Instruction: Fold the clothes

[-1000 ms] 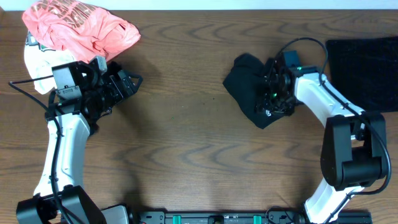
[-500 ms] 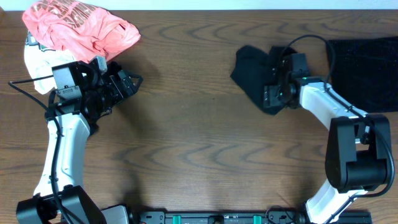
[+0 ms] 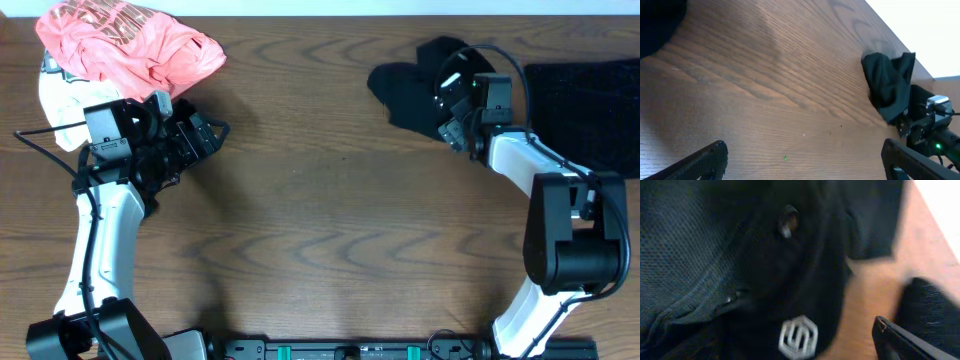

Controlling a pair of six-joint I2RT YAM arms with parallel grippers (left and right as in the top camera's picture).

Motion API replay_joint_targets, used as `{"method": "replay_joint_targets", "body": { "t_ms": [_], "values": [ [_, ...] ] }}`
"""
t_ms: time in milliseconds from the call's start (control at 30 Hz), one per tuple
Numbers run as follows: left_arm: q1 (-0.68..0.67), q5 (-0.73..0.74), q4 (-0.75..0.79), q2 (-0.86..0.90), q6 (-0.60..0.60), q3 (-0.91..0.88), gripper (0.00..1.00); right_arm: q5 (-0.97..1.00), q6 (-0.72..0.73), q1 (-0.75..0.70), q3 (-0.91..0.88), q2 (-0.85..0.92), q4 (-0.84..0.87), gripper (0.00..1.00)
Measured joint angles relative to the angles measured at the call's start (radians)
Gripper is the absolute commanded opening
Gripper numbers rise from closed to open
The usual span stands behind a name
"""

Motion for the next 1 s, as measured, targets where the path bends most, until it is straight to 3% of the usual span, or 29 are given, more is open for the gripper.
{"method": "replay_joint_targets", "body": {
  "t_ms": [167, 367, 533, 667, 833, 1000],
  "values": [
    [0.0, 0.0, 0.0, 0.0, 0.0, 0.0, 0.98, 0.094, -0.029, -0.001, -0.006, 0.003, 0.072, 0.99],
    [0.0, 0.0, 0.0, 0.0, 0.0, 0.0, 0.98, 0.121, 0.063, -0.001, -0.015, -0.101, 0.013, 0.99],
    [0.0, 0.0, -0.001, 0.0, 0.0, 0.0, 0.98, 0.002, 0.289, -0.001, -0.016, -0.315, -0.167, 0.99],
    [0.0, 0.0, -0.002, 0.0, 0.0, 0.0, 0.98, -0.25, 0.514, 0.0, -0.016, -0.447, -0.294, 0.99],
    [0.0, 0.0, -0.002, 0.0, 0.0, 0.0, 0.98, -0.571, 0.745, 0.016, -0.016, -0.465, -0.316, 0.99],
    [0.0, 0.0, -0.003, 0.0, 0.0, 0.0, 0.98, -0.597, 1.036, 0.08, -0.016, -0.438, -0.345, 0.99]
  ]
}}
